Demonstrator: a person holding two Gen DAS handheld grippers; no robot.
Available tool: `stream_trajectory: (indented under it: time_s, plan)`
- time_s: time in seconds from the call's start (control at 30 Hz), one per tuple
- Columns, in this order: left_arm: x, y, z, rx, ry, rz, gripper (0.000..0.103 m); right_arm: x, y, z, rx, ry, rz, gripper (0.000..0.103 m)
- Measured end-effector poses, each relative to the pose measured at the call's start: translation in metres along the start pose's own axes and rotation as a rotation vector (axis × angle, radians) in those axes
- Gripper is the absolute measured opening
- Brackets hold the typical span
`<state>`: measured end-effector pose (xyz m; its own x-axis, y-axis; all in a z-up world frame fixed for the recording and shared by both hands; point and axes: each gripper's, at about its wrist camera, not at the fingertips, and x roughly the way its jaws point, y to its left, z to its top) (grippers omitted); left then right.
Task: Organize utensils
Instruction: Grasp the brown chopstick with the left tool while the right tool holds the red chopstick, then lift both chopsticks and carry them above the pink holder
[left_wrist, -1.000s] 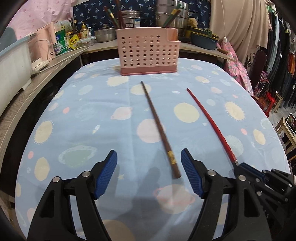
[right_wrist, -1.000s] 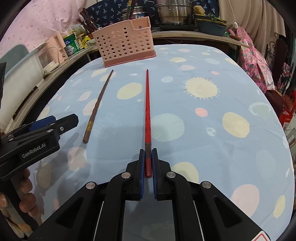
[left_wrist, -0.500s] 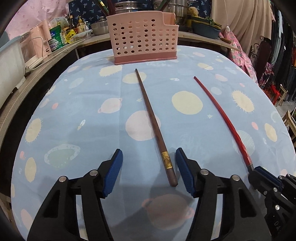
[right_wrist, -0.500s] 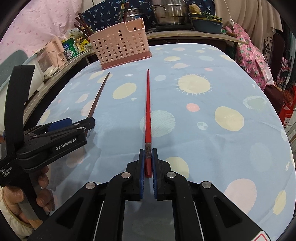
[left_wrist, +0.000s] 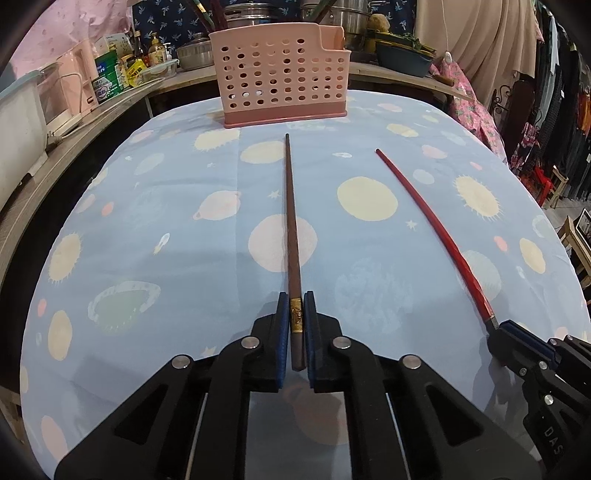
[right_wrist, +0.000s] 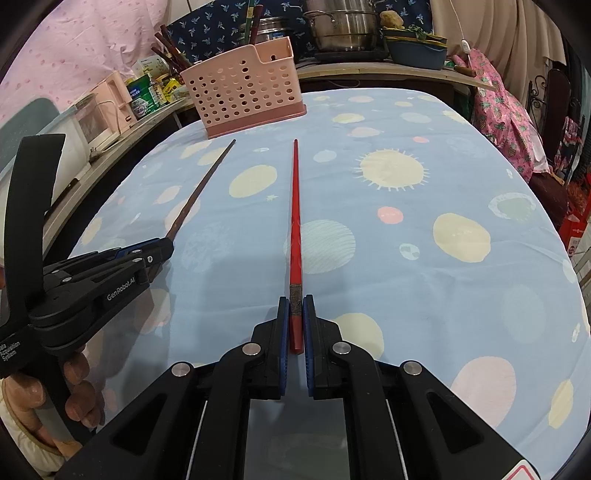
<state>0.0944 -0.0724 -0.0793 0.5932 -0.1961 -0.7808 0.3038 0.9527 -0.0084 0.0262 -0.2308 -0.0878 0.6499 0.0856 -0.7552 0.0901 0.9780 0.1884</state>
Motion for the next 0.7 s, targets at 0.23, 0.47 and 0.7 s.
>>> stream_trajectory:
  time_s: [0.23,0.47,0.7]
  plan:
    - [-0.004,0.002,-0.004,-0.001,0.005,-0.005,0.007,0.000,0.002,0.000,-0.003,0.003,0.007,0.007]
    - [-0.012,0.006,-0.009,-0.006,0.006,-0.004,0.007,-0.003,0.008,0.002,-0.016,-0.006,0.018,0.007]
    - [-0.032,0.015,-0.009,-0.020,-0.021,-0.004,0.007,-0.010,0.014,0.007,-0.028,-0.028,0.027,0.007]
